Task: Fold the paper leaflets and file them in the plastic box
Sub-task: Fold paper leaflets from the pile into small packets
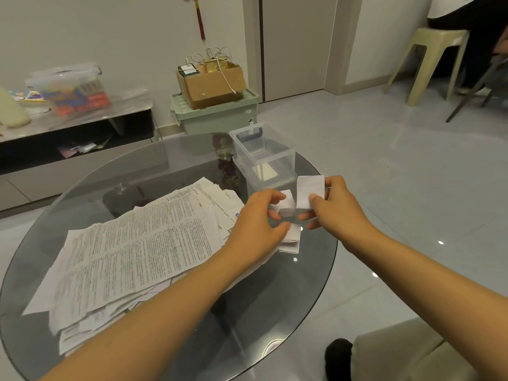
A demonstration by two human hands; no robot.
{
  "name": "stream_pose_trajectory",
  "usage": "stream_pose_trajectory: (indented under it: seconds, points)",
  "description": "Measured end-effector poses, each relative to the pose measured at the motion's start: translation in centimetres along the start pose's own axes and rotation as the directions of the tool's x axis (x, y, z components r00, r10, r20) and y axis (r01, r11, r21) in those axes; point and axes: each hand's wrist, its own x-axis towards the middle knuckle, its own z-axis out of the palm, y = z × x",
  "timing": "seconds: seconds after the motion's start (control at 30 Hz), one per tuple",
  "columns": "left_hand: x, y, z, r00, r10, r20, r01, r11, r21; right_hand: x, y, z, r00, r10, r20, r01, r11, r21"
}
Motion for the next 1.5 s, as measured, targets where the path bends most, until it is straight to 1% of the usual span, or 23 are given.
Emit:
stream_pose_trajectory:
  seconds: [0.13, 0.23, 0.3, 0.5, 0.6, 0.7, 0.8, 0.97, 1.03, 1.1, 1.17, 1.23, 1.3, 1.4, 1.47, 1.5]
  points:
    - [0.9, 0.3, 0.2, 0.994, -0.007, -0.106, 0.001, 0.998, -0.066, 0.3, -0.1, 0.5, 0.999, -0.034, 0.001, 0.034, 0.999, 0.030]
    - [1.8, 0.3, 0.1, 0.990, -0.019, -0.141, 0.007, 0.996, -0.090, 0.9, -0.2, 0.9, 0.999, -0.050, -0.011, 0.051, 0.998, 0.034]
    - [2.4, 0.0, 0.1, 0.990, -0.039, -0.134, 0.028, 0.996, -0.089, 1.4, -0.3, 1.3, 0.999, -0.043, -0.013, 0.043, 0.999, 0.016]
    - [3.2, -1.2, 0.2, 0.991, -0.135, -0.017, 0.135, 0.990, -0.046, 3.0, 0.6, 2.1, 1.000, -0.006, -0.002, 0.006, 0.993, -0.117]
    - [3.4, -1.6, 0.1, 0.987, -0.163, -0.012, 0.162, 0.985, -0.056, 3.6, 0.9, 2.5, 1.000, 0.006, 0.003, -0.005, 0.986, -0.169]
    - [3.3, -1.6, 0.1, 0.985, -0.174, -0.013, 0.173, 0.983, -0.063, 3.9, 1.0, 2.8, 0.999, -0.023, 0.042, 0.033, 0.965, -0.260]
    - [3.1, -1.4, 0.0, 0.989, -0.147, 0.013, 0.147, 0.989, -0.002, 4.2, 1.0, 3.3, 0.993, -0.053, 0.102, 0.087, 0.928, -0.362]
    - [2.8, -1.6, 0.0, 0.998, -0.058, 0.030, 0.048, 0.966, 0.254, 4.7, 1.3, 3.9, 0.985, -0.067, 0.160, 0.144, 0.827, -0.544]
    - [2.7, -1.8, -0.1, 1.000, 0.006, 0.014, -0.010, 0.950, 0.313, 4.8, 1.4, 4.0, 0.984, -0.055, 0.168, 0.146, 0.784, -0.604]
    - [2.7, -1.9, -0.2, 0.994, 0.103, 0.018, -0.103, 0.933, 0.345, 4.7, 1.4, 4.0, 0.987, -0.057, 0.148, 0.136, 0.784, -0.606]
    - [2.7, -2.3, -0.1, 0.984, 0.163, 0.078, -0.180, 0.898, 0.402, 4.5, 1.4, 3.8, 0.992, -0.082, 0.100, 0.124, 0.822, -0.557]
    - [2.7, -2.4, -0.2, 0.979, 0.120, 0.165, -0.184, 0.871, 0.455, 4.3, 1.4, 3.6, 0.990, -0.117, 0.083, 0.143, 0.847, -0.511]
    - [2.9, -2.3, -0.5, 0.974, 0.052, 0.220, -0.150, 0.876, 0.459, 4.2, 1.4, 3.4, 0.986, -0.128, 0.109, 0.165, 0.855, -0.491]
    - [3.4, -1.9, -1.1, 0.963, -0.017, 0.268, -0.108, 0.889, 0.445, 4.3, 1.4, 3.1, 0.983, -0.113, 0.143, 0.170, 0.852, -0.495]
    - [3.3, -1.6, -1.4, 0.958, -0.028, 0.285, -0.108, 0.887, 0.449, 4.1, 1.1, 2.8, 0.984, -0.122, 0.132, 0.172, 0.851, -0.497]
    - [3.3, -1.5, -1.5, 0.962, -0.015, 0.271, -0.111, 0.890, 0.441, 3.9, 0.8, 2.7, 0.983, -0.141, 0.120, 0.182, 0.850, -0.495]
